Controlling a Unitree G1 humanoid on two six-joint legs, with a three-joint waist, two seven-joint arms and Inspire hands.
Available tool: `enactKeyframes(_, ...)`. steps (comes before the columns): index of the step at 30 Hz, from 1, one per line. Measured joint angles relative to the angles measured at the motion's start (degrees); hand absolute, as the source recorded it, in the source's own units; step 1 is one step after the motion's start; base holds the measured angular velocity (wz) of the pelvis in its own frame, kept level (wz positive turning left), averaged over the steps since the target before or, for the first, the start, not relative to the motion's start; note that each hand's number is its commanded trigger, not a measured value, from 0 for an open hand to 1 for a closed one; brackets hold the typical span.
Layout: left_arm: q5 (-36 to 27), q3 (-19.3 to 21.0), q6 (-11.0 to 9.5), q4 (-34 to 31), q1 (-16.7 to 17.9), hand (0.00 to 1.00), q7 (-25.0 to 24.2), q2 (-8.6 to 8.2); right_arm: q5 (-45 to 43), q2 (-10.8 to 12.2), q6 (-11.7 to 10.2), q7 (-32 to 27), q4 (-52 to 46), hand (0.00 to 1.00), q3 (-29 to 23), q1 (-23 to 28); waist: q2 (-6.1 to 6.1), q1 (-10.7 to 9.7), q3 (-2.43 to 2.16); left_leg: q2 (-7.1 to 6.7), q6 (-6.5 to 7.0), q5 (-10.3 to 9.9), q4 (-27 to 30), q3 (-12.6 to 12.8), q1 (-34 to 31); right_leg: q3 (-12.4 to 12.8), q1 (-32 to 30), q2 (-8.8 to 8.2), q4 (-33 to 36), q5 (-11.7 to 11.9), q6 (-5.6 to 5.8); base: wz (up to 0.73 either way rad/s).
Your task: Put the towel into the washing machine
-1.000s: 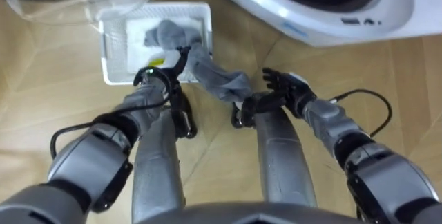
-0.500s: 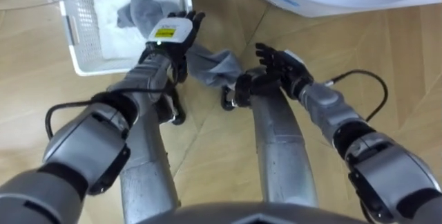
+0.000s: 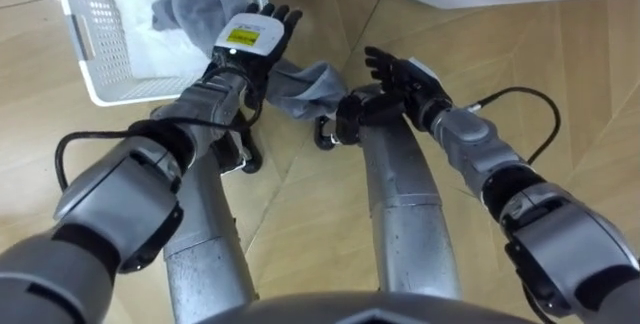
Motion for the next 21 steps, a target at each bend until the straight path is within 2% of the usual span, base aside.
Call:
enactKeyframes(2,0.04,-0.72,-0.01,0.00,-0.12,1.00,-1.19,0.15,-0.27,0.45,-0.20,0.04,-0.16,0.00,0.38,-0.18,-0.59,-0.41,0.31,0.15,-0.09,-0.16,0.13,0.00,-0.06,0.07,-0.03,0.36,-0.08,0.00,0.00,-0.07)
enactKeyframes(7,-0.13,-1.98,0.00,-0.69,-0.44,1.00,-6.89,0.46,-0.51,0.79,-0.64,0.41,1.05,0.00,1.11,-0.89,-0.91,-0.80,0.20,0.56,-0.13,-0.18,-0.04,0.01,-0.33,0.01,-0.27,0.44,-0.35,0.00,-0.01,0.00)
enactKeyframes(13,-0.20,-3.44,0.63,-0.64,-1.66,1.00,-12.94,0.64,-0.38,1.95,-0.68,0.33,1.25,0.00,2.29,-1.17,-1.80,-2.55,0.07,0.60,-0.12,-0.19,-0.11,0.08,-0.27,0.03,-0.28,0.49,-0.50,0.00,-0.01,0.00)
enactKeyframes(21,-0.14,-5.55,0.58,-1.25,-0.53,1.00,-17.11,0.39,-0.47,2.06,-1.21,-0.24,2.12,0.00,4.44,-1.11,-2.14,-2.75,-0.04,0.31,-0.13,-0.17,-0.42,0.37,1.44,0.24,1.15,0.52,-0.61,0.00,-0.01,0.00)
